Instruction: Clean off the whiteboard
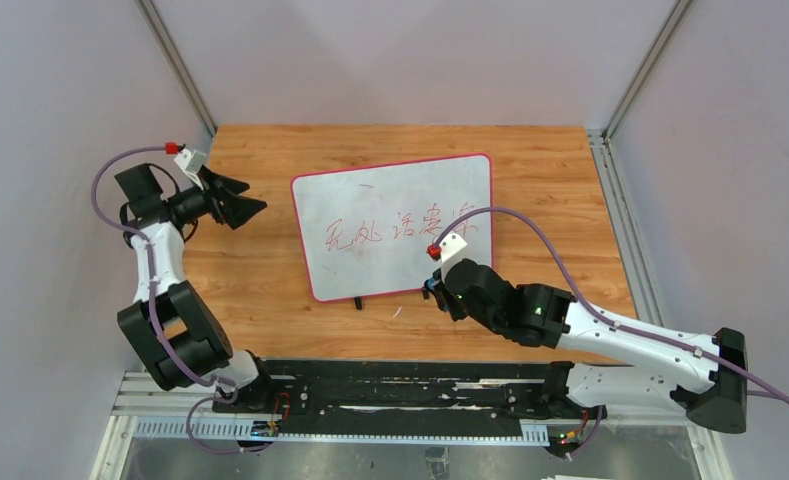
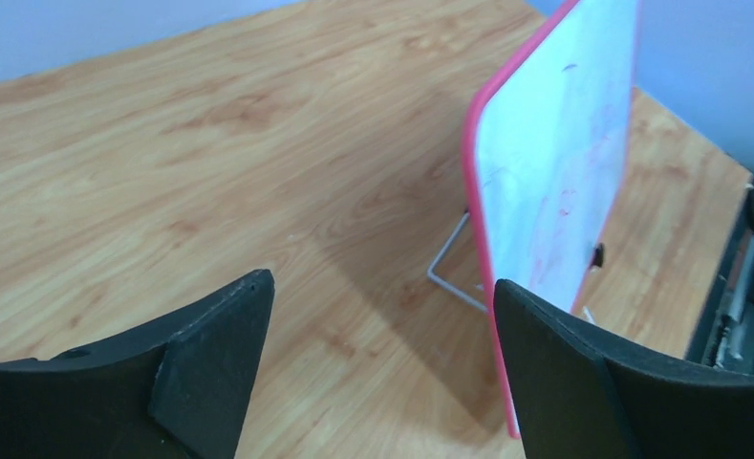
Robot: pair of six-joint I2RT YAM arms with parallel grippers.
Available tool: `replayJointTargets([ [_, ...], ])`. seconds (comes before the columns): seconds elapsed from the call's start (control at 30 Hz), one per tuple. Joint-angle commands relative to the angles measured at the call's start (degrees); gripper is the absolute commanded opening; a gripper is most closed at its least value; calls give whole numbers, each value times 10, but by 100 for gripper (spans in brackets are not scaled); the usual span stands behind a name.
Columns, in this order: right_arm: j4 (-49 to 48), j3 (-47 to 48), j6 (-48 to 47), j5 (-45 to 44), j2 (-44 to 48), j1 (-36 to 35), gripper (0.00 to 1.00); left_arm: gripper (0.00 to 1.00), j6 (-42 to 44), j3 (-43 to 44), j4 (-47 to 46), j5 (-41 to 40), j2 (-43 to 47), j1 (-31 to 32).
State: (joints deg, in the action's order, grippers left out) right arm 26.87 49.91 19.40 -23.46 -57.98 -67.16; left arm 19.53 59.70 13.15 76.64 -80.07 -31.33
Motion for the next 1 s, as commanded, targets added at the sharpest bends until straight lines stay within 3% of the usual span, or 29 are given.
replayJointTargets([
  [0.0,-9,0,-10,-16,9,-5,1,86,159,69,210,74,-32,24],
  [0.43,-15,14,-28,-87,26,7,1,74,217,93,244,60,-91,100],
  [0.63,-13,18,-28,-89,13,8,1,75,270,144,309,61,-139,125],
  [0.97,-6,41,-27,-96,-21,9,1,73,248,180,309,121,-185,146],
])
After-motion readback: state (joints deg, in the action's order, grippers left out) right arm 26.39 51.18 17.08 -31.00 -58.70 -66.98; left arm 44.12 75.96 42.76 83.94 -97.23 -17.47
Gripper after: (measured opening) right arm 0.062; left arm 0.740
